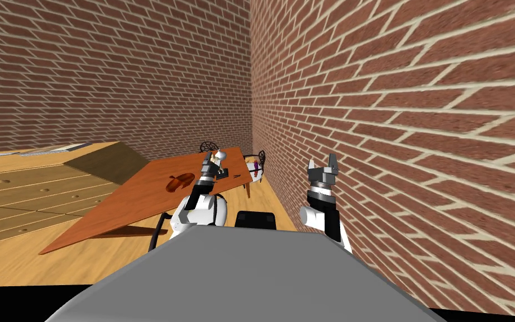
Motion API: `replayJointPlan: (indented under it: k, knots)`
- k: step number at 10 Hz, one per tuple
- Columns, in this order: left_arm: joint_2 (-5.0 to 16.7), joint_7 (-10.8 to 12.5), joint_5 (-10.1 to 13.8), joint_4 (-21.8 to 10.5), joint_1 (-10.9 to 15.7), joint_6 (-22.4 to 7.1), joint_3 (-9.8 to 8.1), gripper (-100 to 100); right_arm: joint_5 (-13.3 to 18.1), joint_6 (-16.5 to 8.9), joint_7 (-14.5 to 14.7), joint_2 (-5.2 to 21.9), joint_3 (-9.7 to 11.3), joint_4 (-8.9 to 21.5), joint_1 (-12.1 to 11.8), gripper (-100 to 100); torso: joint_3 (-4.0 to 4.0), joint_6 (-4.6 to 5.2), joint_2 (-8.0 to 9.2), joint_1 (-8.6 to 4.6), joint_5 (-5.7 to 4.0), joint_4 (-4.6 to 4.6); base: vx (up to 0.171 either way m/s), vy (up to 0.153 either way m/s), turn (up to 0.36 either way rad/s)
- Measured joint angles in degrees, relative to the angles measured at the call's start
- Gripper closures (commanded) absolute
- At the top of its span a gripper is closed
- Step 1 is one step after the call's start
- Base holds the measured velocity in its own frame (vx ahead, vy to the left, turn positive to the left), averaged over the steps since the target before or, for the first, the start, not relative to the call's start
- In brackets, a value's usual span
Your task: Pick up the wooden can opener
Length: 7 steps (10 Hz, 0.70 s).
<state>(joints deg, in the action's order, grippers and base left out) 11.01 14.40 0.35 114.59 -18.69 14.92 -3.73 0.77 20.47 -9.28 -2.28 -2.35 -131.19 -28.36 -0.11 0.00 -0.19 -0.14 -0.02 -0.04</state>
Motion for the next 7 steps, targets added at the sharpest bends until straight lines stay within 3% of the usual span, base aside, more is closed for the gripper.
replayJointPlan:
  k: [7]
  knots:
    - [1.50, 2.02, -0.87, -9.67, 5.04, -7.40, -1.17, -100, 0.00, 0.00, 0.00, 0.00, 0.00, 0.00, 0.01, 0, 0.01, 0.02, 0.01, 0.03, -0.01, 0.01, 0.039, -0.037, 0.106]
